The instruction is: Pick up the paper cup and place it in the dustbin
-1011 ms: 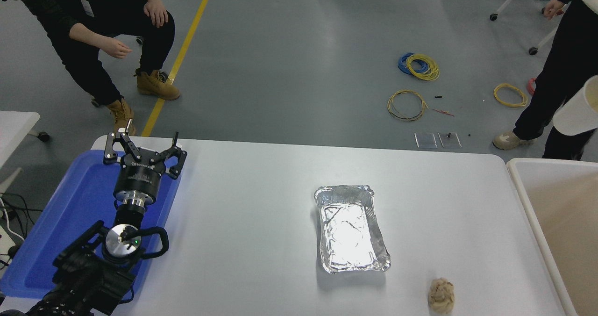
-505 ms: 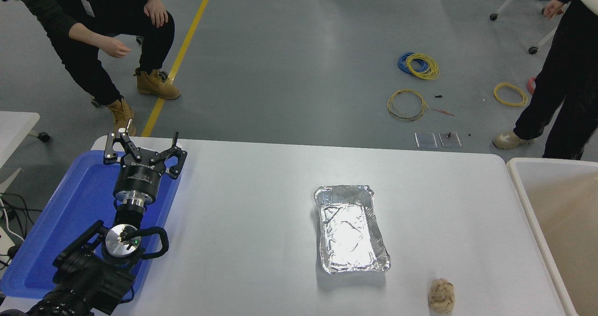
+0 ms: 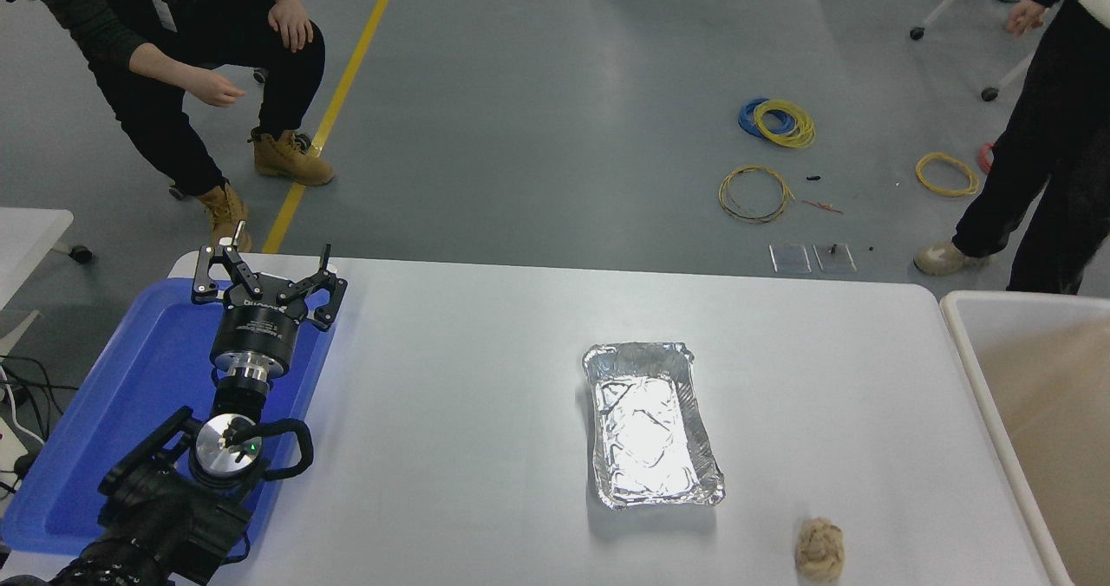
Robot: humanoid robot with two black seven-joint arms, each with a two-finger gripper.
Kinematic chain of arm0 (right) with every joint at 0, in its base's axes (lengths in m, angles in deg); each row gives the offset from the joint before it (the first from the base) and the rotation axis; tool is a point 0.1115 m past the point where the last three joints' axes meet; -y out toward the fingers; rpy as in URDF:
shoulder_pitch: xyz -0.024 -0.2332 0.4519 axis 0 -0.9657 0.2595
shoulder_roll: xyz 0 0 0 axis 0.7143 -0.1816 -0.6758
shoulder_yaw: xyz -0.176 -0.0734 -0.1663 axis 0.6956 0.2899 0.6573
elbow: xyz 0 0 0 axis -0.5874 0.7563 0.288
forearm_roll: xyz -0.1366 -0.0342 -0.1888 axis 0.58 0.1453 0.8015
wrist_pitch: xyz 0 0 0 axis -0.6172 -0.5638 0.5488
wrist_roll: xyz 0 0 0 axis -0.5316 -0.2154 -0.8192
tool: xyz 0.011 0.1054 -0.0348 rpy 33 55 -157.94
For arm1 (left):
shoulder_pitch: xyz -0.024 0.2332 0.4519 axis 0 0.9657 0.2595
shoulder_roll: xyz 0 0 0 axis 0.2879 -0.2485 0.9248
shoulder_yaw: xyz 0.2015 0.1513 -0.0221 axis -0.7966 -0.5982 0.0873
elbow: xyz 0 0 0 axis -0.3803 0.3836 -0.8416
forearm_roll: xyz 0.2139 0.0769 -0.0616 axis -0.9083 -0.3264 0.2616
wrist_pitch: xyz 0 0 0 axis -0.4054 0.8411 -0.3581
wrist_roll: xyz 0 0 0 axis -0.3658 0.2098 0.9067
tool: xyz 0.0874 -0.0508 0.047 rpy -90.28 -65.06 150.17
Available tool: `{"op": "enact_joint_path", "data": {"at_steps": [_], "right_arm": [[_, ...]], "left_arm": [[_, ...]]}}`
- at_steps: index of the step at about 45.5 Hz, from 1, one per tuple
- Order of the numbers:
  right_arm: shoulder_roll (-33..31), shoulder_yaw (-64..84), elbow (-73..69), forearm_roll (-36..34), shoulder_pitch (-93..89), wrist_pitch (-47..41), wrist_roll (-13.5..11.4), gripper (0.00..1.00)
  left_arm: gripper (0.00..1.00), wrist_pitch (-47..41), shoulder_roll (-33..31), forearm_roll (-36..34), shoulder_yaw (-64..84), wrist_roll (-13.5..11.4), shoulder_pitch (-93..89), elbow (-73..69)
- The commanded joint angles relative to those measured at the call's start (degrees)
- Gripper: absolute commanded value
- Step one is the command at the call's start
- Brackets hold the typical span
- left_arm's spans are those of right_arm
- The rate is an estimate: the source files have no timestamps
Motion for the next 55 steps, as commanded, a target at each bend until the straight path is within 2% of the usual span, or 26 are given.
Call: {"op": "enact_joint_path", "data": {"at_steps": [1, 16, 40, 42, 44, 47, 48, 55], "right_arm": [[6.0, -6.3, 3.5, -0.4, -7.8, 7.8, -0.4, 0.0], [9.2, -8.0, 3.5, -0.3, -13.1, 8.8, -0.8, 0.0], [9.1, -8.5, 3.1, -0.6, -14.3, 8.5, -1.3, 0.0], [9.2, -8.5, 3.1, -0.6, -14.3, 8.5, -1.3, 0.19], [9.0, -8.5, 3.0, -0.6, -14.3, 8.6, -1.3, 0.46], [9.0, -8.5, 3.0, -0.7, -14.2, 9.0, -1.2, 0.95], [8.9, -8.5, 3.0, -0.7, -14.1, 9.1, -1.2, 1.0], [8.6, -8.5, 2.7, -0.7, -13.8, 8.5, -1.2, 1.0]], "left_arm": [[1.0, 0.0, 0.0, 0.0, 0.0, 0.0, 0.0, 0.0], [1.0, 0.0, 0.0, 0.0, 0.0, 0.0, 0.0, 0.0], [1.0, 0.0, 0.0, 0.0, 0.0, 0.0, 0.0, 0.0], [1.0, 0.0, 0.0, 0.0, 0.0, 0.0, 0.0, 0.0], [1.0, 0.0, 0.0, 0.0, 0.0, 0.0, 0.0, 0.0], [1.0, 0.0, 0.0, 0.0, 0.0, 0.0, 0.0, 0.0], [1.0, 0.0, 0.0, 0.0, 0.0, 0.0, 0.0, 0.0], [1.0, 0.0, 0.0, 0.0, 0.0, 0.0, 0.0, 0.0]]}}
